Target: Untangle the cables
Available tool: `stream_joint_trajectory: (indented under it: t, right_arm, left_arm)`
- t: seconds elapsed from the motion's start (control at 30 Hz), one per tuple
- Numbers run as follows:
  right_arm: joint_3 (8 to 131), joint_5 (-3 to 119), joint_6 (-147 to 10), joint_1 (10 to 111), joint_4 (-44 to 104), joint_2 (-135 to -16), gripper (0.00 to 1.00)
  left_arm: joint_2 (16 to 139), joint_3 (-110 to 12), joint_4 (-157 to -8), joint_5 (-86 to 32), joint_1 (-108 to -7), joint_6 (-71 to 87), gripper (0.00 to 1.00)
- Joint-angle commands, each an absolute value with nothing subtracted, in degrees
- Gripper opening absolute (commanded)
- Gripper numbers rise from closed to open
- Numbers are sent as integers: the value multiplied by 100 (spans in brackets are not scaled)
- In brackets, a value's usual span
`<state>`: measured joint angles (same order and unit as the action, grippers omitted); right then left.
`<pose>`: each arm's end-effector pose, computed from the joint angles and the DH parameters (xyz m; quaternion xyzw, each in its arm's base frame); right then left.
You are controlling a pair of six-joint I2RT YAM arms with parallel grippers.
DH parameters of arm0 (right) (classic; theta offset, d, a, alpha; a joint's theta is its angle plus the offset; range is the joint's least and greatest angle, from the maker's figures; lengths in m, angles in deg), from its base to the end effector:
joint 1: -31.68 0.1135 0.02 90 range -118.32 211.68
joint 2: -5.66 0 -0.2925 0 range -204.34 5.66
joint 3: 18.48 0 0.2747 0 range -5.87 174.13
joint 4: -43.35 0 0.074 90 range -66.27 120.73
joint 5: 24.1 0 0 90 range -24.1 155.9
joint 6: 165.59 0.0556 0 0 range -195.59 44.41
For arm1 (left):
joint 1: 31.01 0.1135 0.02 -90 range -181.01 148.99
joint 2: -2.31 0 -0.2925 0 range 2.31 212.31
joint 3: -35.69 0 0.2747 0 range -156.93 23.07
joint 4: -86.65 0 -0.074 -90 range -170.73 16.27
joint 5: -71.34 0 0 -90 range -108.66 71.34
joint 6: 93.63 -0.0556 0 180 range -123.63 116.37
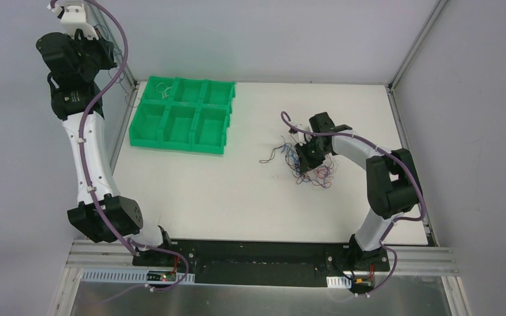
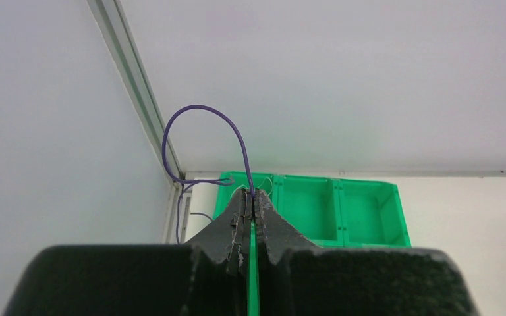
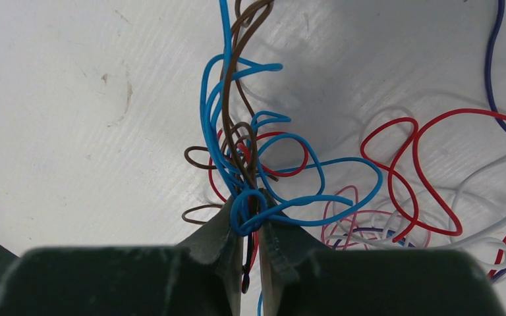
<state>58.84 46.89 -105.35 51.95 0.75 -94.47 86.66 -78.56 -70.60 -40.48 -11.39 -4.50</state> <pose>0.3477 0.1477 0.1799 -0.4394 0.8584 0.1434 0.2226 0.3404 0.0994 0.5571 0.0342 0.6641 0.0077 0.7468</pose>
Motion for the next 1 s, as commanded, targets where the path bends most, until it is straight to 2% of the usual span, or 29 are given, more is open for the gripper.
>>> stream_joint_trajectory:
  t: [0.0,0.2,0.63,0.97]
  right_arm:
    - [6101,4541,-10442,5200,-65,-9475,13]
    - [6037,4559,-10478,5204,-70,-9462,13]
    - [5980,4541,-10486,5197,-64,-9567,14]
    - [6060,4512,-10440,5198,-82,-9691,14]
  left_arm:
    - [8507,-8115,-7148,-4010,-1071,-405,0]
    - [8563,-7871,-7099,-4022,-1071,-402,0]
    - [9055,-6374,-7363,-4370,-1071,-607,0]
    - [10090,-6035,-7338,-4789,-1046,-571,0]
